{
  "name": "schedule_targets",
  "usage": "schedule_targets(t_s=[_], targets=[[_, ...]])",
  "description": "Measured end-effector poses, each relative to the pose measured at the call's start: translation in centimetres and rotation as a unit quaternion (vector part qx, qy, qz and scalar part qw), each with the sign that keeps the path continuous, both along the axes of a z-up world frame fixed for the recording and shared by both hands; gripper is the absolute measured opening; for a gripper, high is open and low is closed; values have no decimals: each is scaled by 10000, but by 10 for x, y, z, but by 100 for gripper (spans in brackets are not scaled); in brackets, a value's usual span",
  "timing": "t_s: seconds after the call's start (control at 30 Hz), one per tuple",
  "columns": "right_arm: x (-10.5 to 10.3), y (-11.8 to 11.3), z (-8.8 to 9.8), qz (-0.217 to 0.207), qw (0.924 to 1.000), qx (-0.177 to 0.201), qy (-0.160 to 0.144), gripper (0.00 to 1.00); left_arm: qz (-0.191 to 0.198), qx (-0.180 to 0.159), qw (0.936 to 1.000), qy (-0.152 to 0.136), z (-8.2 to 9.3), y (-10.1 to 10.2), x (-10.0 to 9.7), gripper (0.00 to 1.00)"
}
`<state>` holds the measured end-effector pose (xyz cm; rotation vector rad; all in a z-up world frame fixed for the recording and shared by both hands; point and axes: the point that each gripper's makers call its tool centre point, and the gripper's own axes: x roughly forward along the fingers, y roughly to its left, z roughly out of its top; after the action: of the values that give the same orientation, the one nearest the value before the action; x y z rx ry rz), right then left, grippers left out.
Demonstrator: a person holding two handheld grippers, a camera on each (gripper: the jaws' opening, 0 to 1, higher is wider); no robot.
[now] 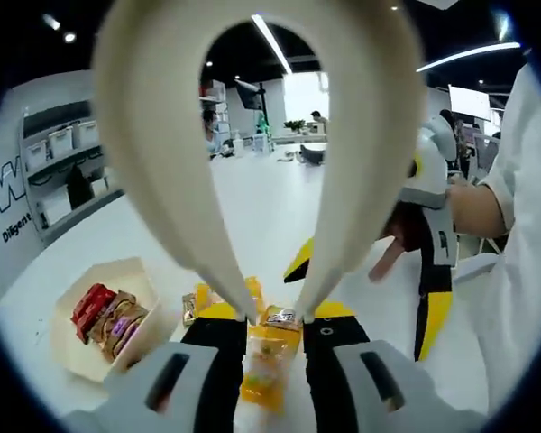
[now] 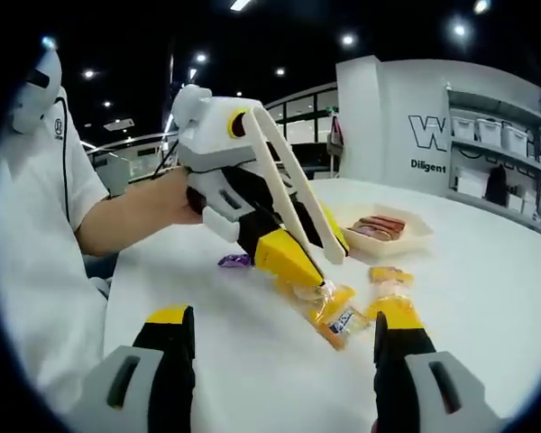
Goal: Place the target food into the container with the food tongs after gripping and lifting it, then release it inside without dropping or visibly crushing the food.
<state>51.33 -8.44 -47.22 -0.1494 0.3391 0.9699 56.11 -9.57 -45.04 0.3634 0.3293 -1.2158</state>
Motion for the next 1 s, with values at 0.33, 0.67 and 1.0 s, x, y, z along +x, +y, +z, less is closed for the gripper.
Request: schedule_targets(t_s=[0.33, 0.67, 1.0], targets=[[1, -1, -1, 6, 10000, -1, 9, 81, 51, 136, 9999, 58, -11, -9, -2, 23], [-1, -1, -4, 6, 10000, -9, 42, 81, -55, 397, 9992, -67, -25, -15, -4, 23], [-1, -2, -4, -10, 10000, -7, 42, 81, -16, 469, 9989, 32, -28, -11, -9, 23]])
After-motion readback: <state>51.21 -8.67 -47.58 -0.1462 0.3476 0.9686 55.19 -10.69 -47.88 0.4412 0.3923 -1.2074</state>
